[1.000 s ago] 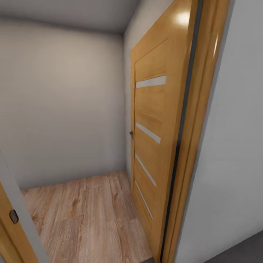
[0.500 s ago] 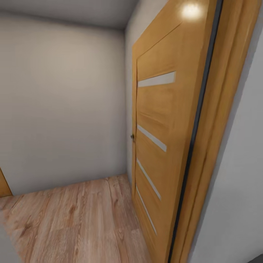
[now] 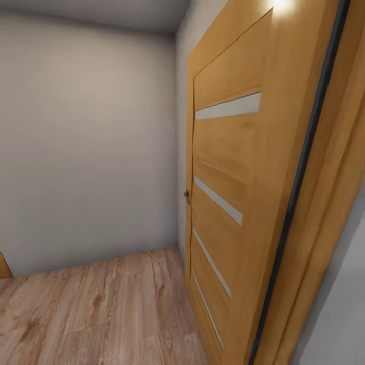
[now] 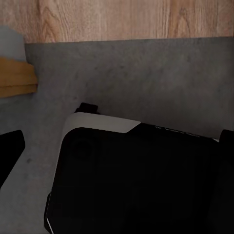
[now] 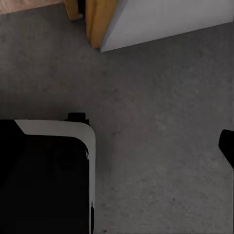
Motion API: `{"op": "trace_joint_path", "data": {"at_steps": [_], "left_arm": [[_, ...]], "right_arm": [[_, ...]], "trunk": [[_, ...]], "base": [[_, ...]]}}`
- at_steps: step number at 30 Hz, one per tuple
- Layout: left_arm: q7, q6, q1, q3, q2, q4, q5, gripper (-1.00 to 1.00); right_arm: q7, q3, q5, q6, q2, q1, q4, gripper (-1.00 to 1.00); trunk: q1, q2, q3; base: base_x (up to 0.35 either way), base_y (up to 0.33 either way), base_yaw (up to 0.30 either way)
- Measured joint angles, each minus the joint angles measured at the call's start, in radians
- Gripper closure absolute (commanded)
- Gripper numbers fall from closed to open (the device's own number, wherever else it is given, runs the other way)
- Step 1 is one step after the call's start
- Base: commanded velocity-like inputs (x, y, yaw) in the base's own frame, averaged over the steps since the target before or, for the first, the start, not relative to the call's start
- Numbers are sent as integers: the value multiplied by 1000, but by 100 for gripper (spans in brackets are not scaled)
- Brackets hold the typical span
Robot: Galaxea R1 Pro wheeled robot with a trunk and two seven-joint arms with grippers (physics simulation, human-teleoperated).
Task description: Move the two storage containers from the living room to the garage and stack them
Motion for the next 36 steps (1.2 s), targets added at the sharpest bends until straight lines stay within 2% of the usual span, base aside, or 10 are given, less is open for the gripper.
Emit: {"op": "trace_joint_path", "data": {"at_steps": [27, 36], "left_arm": [[0, 0, 0, 1, -1, 0, -1, -100], [0, 0, 0, 0, -2, 0, -3, -100]], "right_arm": [[1, 1, 0, 0, 1, 0, 0, -100], [1, 1, 0, 0, 0, 0, 0, -100]], "trunk": [[0, 0, 0], [0, 0, 0]], "base": [[4, 0, 260], [45, 0, 46]]}}
